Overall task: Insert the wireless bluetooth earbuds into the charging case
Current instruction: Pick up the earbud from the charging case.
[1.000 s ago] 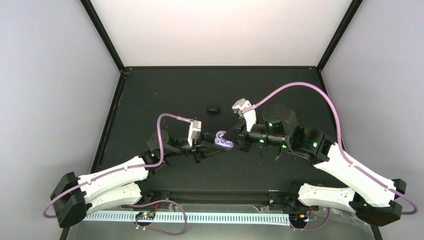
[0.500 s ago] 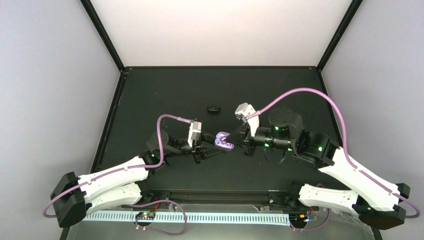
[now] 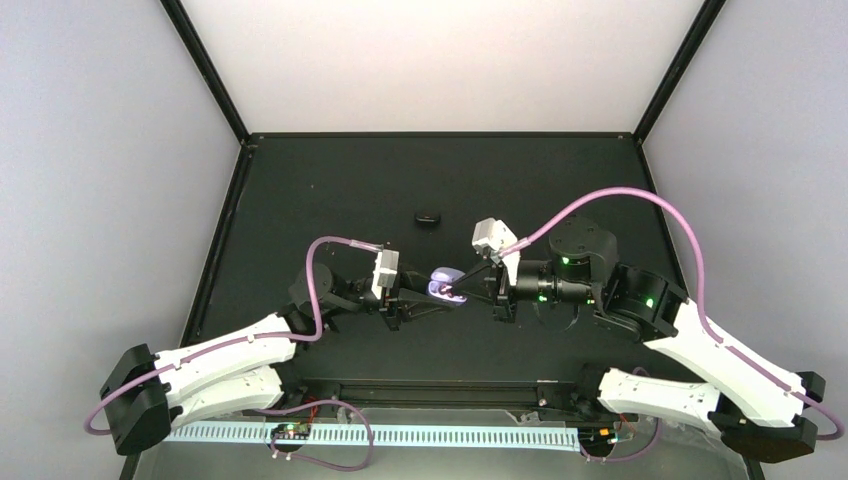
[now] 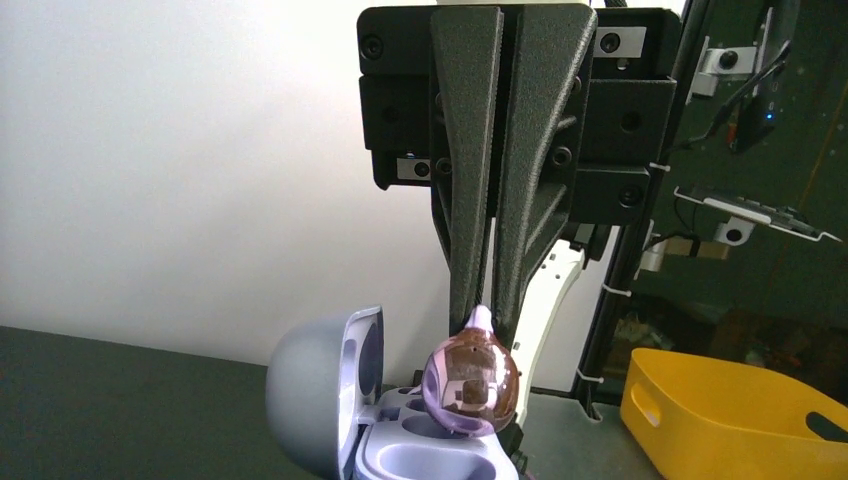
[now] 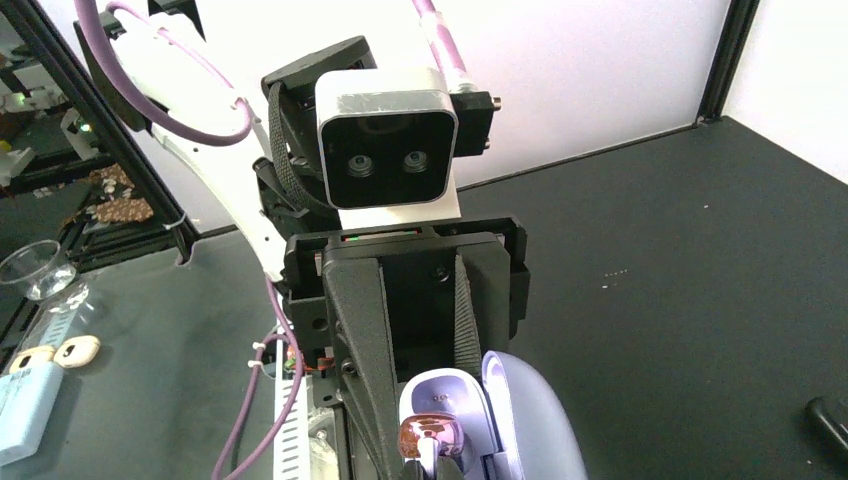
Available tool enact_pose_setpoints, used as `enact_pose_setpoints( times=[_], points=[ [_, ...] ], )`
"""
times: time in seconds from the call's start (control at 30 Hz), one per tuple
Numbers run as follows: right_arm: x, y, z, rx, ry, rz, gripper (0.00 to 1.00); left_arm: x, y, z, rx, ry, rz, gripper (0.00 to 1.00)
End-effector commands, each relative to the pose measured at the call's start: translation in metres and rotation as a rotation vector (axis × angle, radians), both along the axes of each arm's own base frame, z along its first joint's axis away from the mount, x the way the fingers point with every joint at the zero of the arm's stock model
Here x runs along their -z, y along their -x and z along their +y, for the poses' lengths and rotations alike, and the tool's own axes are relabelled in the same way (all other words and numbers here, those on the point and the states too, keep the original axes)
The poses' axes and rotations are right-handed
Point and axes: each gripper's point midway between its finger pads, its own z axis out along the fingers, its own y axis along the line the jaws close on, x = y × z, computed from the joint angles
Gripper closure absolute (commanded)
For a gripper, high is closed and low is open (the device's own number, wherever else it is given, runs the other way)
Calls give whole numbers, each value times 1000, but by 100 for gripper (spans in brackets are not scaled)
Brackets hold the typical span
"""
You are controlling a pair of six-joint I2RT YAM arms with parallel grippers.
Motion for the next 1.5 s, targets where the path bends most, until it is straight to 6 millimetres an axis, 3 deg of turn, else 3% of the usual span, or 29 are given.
enact_pose_setpoints(
  times=[0.0,0.73,1.47],
  points=[
    [-11,3,0,-31,-3,-42,99,-14,11,4,21,46,-76,99],
    [-16,-3,8,-14,-14,-28,99,-20,14,2,29,50,-78,98],
    [-6,2,9,-23,-28,22,99,-27,13,4,9,73,-74,99]
  ],
)
